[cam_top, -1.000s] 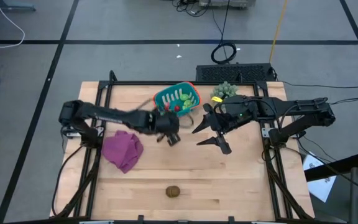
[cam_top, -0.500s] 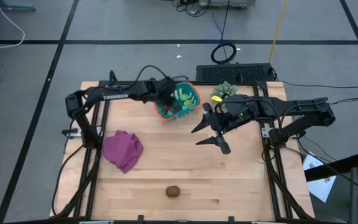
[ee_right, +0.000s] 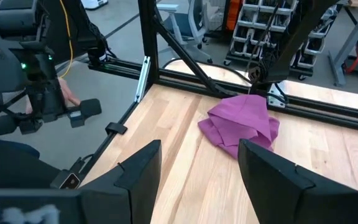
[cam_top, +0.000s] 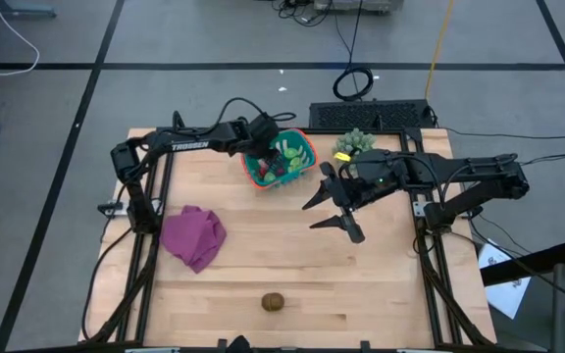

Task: Pick and placing Produce into tupperware
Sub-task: Put the lychee into the blue basket, then put the kiwi into the blue basket

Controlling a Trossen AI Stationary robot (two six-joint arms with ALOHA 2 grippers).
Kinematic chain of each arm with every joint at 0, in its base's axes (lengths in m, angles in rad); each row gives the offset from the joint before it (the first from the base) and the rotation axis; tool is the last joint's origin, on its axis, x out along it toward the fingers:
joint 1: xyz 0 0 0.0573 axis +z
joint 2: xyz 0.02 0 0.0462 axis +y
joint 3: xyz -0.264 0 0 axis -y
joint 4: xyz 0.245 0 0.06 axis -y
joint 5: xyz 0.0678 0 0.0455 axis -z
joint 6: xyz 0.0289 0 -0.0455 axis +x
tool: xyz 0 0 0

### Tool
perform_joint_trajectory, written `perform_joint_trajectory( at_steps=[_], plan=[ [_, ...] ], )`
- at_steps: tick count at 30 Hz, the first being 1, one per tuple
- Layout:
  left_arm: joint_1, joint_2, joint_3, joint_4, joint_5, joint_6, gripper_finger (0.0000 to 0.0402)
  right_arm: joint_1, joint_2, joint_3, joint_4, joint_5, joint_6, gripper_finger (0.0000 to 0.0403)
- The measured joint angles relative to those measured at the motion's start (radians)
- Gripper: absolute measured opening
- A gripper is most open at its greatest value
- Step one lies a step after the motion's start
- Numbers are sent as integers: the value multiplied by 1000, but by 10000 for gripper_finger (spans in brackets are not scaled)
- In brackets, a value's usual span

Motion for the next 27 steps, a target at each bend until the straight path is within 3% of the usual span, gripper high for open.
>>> perform_joint_trajectory(
  at_steps=[6, 12, 18, 27],
  plan=[
    [10, -2, 1, 6, -1, 4, 262, 0, 0, 0, -6, 0, 0, 203],
    [7, -50, 17, -56, 6, 63, 283, 0, 0, -22, 2, 0, 1, 203],
    [36, -186, 97, -291, -49, 61, 285, 35, 12, -109, 52, -6, 94, 203],
    [1, -477, 127, -506, -112, -71, 281, 241, 143, -227, 251, -90, 111, 203]
  ],
)
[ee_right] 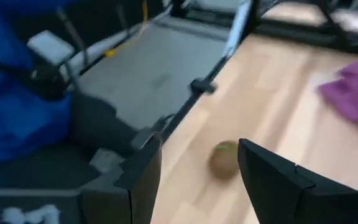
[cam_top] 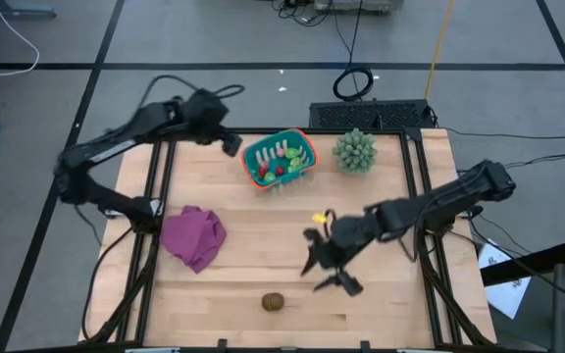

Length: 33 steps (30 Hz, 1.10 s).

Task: Pick and placing Produce into tupperware
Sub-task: Put the kiwi into the blue basket

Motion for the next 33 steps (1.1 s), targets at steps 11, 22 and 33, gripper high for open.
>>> perform_joint_trajectory(
  at_steps=[11, 22, 33],
  plan=[
    [-269, -160, -1, -167, -103, -210, 258, 121, 161, -1, 293, 2, 72, 203],
    [-403, -161, -1, -175, -109, -229, 257, 94, 352, 425, -173, 115, -98, 203],
    [-405, -161, -1, -198, -113, -217, 261, 15, 634, 679, -615, 140, -65, 203]
  ],
)
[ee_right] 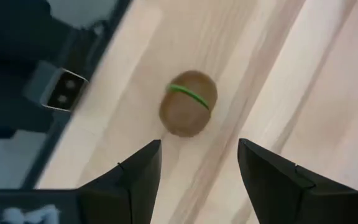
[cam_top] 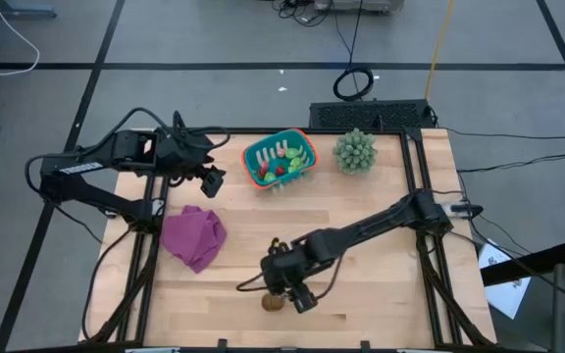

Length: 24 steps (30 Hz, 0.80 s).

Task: Pick and placing Produce into tupperware
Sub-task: Put the kiwi into the blue basket

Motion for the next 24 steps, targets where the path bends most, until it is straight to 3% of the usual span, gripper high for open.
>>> perform_joint_trajectory(
  at_steps=[5, 24],
  plan=[
    [0, 0, 0, -33, -22, -5, 263, 24, 62, 13, 5, -1, -50, 203],
    [0, 0, 0, -28, -22, 14, 262, 10, 88, 9, 159, 5, -45, 216]
  ],
)
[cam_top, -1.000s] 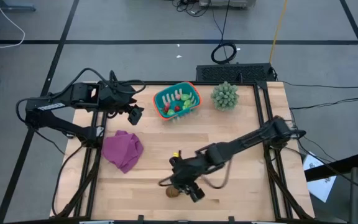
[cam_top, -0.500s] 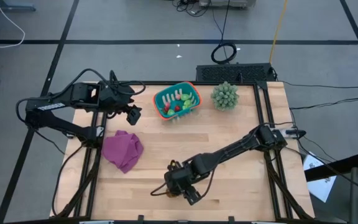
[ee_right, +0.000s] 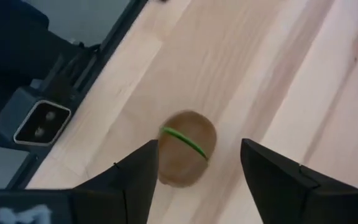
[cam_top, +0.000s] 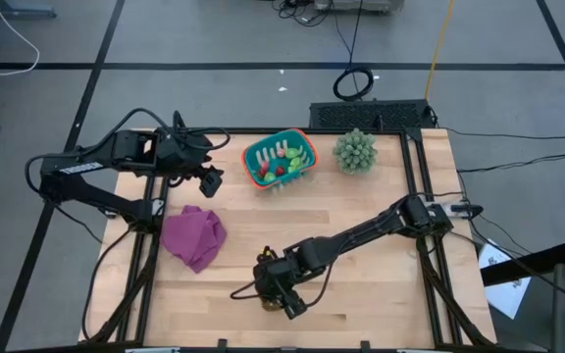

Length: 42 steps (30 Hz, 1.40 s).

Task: Pick and placing Produce into tupperware
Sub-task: Put the kiwi into the blue basket

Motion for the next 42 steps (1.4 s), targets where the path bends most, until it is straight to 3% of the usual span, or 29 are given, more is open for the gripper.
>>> perform_joint_trajectory(
  at_steps=[12, 31, 42],
  plan=[
    [0, 0, 0, 1, 0, 12, 260, 6, 6, 0, 40, 21, 52, 282],
    [0, 0, 0, 1, 2, -16, 264, 45, 6, -48, 139, -11, 169, 289],
    [0, 0, 0, 1, 5, -17, 262, 28, 6, -144, 274, -11, 206, 289]
  ],
)
